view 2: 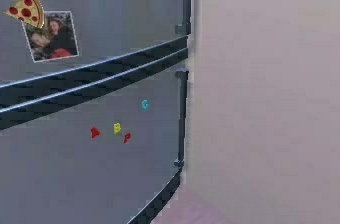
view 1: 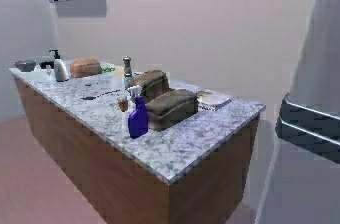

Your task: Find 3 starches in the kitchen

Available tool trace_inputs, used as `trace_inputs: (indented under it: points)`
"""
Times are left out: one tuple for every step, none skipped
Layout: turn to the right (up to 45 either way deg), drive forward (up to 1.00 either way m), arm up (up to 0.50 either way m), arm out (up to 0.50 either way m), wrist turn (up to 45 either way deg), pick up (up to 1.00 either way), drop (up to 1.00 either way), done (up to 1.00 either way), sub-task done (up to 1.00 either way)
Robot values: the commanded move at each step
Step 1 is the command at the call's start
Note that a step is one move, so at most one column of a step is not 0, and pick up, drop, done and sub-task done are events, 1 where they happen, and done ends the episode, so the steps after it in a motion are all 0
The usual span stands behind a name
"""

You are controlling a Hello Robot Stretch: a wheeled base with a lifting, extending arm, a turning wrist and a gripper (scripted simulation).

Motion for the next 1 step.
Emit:
trace_inputs:
  points:
    - [0.0, 0.00, 0.00, 0.00, 0.0, 0.00, 0.00, 0.00, 1.00]
